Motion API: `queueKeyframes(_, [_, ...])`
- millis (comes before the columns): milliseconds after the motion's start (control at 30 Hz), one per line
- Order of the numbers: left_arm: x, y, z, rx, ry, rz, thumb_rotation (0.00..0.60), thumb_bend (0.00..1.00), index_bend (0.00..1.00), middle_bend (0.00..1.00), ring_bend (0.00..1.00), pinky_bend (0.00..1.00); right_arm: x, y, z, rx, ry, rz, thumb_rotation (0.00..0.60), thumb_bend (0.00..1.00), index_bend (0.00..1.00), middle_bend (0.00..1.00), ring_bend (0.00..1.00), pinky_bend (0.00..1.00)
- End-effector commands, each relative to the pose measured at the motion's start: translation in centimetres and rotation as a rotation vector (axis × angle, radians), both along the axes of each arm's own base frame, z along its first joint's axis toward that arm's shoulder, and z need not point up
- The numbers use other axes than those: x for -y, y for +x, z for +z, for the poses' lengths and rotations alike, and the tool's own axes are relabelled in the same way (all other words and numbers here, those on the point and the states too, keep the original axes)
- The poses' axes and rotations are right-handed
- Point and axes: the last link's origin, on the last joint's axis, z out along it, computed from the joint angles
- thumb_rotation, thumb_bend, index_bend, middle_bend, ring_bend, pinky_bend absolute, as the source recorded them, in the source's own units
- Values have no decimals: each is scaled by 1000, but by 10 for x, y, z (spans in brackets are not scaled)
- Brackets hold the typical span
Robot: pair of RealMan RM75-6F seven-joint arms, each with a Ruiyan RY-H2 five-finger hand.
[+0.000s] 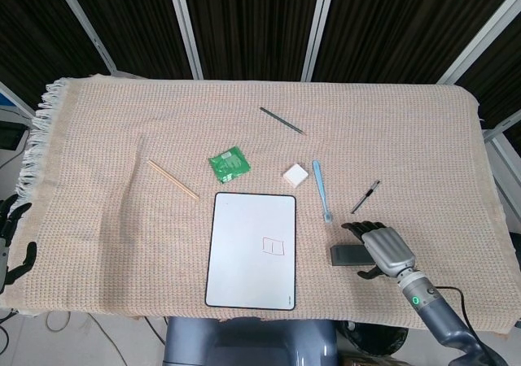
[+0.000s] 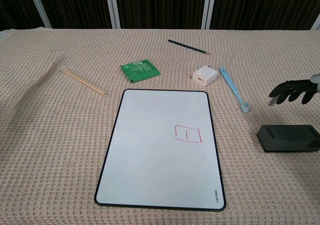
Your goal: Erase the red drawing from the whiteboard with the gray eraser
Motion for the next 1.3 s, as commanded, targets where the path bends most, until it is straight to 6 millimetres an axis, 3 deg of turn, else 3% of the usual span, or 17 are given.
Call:
queueKeyframes(33, [0, 0, 0, -1, -1, 1, 600, 464, 140, 10, 0, 0, 1, -1, -3, -3, -9, -2, 600, 206, 229, 269, 251, 295])
queueKeyframes(467, [-1, -1, 0, -5, 1, 12, 600, 465, 140, 10, 0, 0, 5, -9, -24, -25, 10, -10, 600, 268, 305, 338, 320, 352])
queueKeyframes(1067, [-1, -1, 0, -5, 7, 12, 600, 465, 140, 10, 0, 0, 6, -7, -36, -43, 35, -3, 600, 360, 386, 412, 391, 409])
queueKeyframes(1300, [-1, -1, 0, -7, 8, 12, 600, 465, 141, 10, 0, 0, 8, -1, -36, -29, 37, -2, 600, 458, 432, 454, 436, 477])
